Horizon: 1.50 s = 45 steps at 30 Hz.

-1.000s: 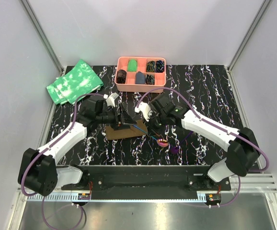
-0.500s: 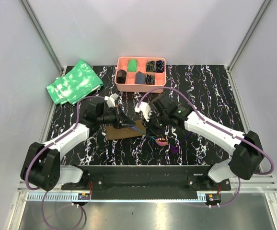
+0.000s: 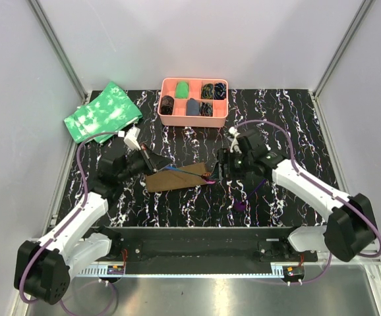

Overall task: Fold the napkin into a case and place the utensils inside
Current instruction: Pass from the left arm to the right

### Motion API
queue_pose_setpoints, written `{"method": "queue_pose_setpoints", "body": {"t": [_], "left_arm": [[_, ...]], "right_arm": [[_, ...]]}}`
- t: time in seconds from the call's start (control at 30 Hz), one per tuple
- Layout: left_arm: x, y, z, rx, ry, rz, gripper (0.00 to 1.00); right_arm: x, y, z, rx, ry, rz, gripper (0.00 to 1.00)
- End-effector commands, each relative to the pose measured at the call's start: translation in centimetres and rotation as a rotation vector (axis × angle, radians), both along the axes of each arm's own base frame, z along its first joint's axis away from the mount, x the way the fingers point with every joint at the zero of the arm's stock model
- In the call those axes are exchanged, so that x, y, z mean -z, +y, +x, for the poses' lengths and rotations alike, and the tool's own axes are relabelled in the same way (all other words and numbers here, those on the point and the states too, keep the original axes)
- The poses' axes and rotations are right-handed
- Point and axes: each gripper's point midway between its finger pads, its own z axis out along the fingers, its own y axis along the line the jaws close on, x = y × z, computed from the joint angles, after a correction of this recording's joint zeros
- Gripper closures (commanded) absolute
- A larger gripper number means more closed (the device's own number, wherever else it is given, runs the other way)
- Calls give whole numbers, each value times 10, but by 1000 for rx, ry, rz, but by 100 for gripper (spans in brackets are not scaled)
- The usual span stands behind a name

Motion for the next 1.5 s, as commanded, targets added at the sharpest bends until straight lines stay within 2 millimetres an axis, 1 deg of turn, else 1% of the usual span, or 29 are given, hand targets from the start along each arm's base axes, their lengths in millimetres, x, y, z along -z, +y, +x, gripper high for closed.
{"method": "queue_pose_setpoints", "body": {"t": [0.0, 0.07, 0.1, 0.13, 0.17, 0.23, 0.3, 0.37, 0.47, 0.53, 0.67, 0.77, 0.8, 0.9, 0.97, 1.0, 1.03, 1.1, 1.13, 1.17, 1.2, 1.23, 1.27, 1.3, 1.33, 1.37, 1.4, 1.43, 1.47], "left_arm": [[-11, 9, 13, -89, -73, -23, 100], [-12, 9, 13, -95, -62, -33, 100], [-12, 9, 13, -93, -57, -36, 100], [-9, 8, 12, -90, -47, -40, 100], [-12, 8, 13, -92, -51, -54, 100], [-10, 7, 12, -90, -40, -62, 100], [-12, 7, 12, -92, -39, -74, 100], [-15, 7, 11, -89, -42, -77, 100], [-16, 9, 11, -90, -43, -78, 100], [-17, 8, 10, -88, -45, -84, 100], [-15, 6, 10, -80, -28, -104, 100], [-15, 4, 9, -69, -17, -127, 100], [-12, 3, 8, -64, -9, -131, 100], [-14, 3, 7, -62, -8, -153, 100], [-13, 2, 8, -59, -1, -154, 100], [-11, 2, 7, -58, 4, -160, 100], [-10, 1, 8, -58, 7, -163, 100], [-5, 1, 9, -55, 22, -150, 100], [7, 3, 11, -66, 61, -100, 100], [19, 10, 15, -93, 94, -21, 72], [40, 36, 22, -200, 163, 191, 58], [48, 50, 26, -258, 193, 281, 50], [52, 64, 29, -309, 203, 348, 47], [53, 78, 33, -355, 192, 423, 47], [54, 82, 34, -370, 190, 440, 47], [56, 84, 34, -383, 198, 450, 48], [58, 85, 34, -390, 210, 448, 56], [63, 83, 35, -385, 222, 447, 61], [67, 81, 35, -374, 232, 441, 69]], "right_arm": [[-35, 9, 15, 95, -25, 201, 32], [-42, 13, 15, 81, -44, 247, 39], [-39, 14, 14, 71, -38, 259, 42], [-40, 17, 15, 59, -40, 277, 47], [-39, 21, 11, 34, -19, 299, 48], [-35, 24, 12, 20, -14, 312, 49], [-28, 23, 12, 22, -5, 304, 50], [-21, 19, 14, 40, 0, 292, 50], [-17, 11, 17, 58, -5, 283, 48], [-17, 7, 20, 69, -11, 285, 48], [-16, 8, 24, 54, -8, 291, 48], [-18, 11, 26, 40, -8, 310, 51], [-16, 12, 28, 36, -9, 314, 55], [-16, 16, 29, 21, -3, 342, 60], [-16, 17, 32, 18, -17, 355, 72], [-17, 17, 33, 18, -18, 360, 82], [-17, 19, 31, 2, -11, 373, 98], [-19, 21, 34, -20, -26, 384, 100], [-15, 16, 39, 5, -45, 360, 100], [-10, 10, 41, 30, -42, 329, 100], [-6, -2, 49, 72, -42, 294, 100], [-8, -9, 58, 80, -79, 251, 100], [-1, -16, 55, 90, -46, 208, 100], [3, -22, 58, 99, -41, 175, 100], [3, -30, 67, 103, -80, 119, 100], [8, -37, 64, 106, -57, 74, 100], [12, -41, 66, 104, -61, 49, 100], [12, -45, 70, 92, -79, 35, 100], [11, -46, 70, 83, -84, 33, 100]]}}
